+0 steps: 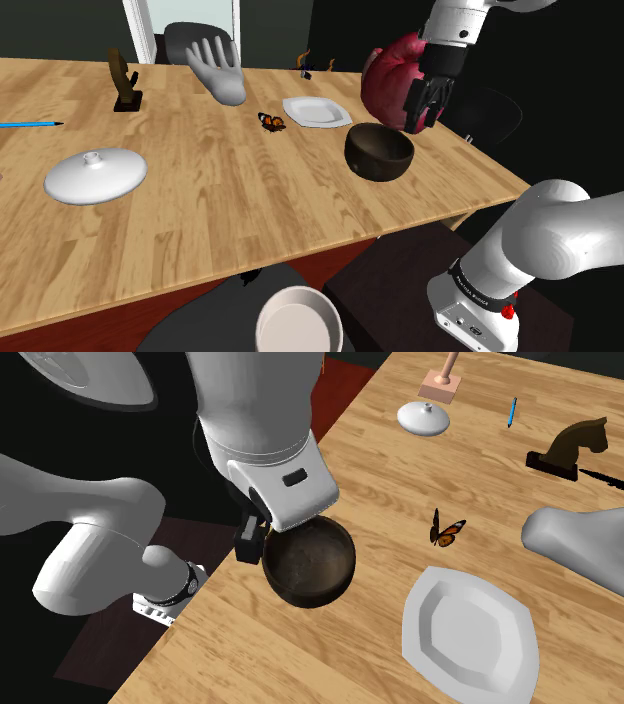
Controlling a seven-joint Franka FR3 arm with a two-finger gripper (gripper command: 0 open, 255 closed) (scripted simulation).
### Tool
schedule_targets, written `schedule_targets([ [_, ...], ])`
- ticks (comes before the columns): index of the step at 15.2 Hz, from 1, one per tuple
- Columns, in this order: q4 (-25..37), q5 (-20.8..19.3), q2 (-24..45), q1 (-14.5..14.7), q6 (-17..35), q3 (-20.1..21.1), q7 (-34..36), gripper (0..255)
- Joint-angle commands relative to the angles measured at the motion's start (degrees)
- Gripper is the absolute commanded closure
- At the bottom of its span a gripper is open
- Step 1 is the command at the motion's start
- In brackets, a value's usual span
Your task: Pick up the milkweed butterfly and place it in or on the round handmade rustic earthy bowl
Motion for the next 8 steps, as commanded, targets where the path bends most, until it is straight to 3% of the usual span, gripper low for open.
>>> schedule_targets([
  [1,0.0,0.0,0.0,0.0,0.0,0.0,0.0,0],
  [8,3.3,1.0,11.7,0.2,12.4,5.5,6.3,0],
])
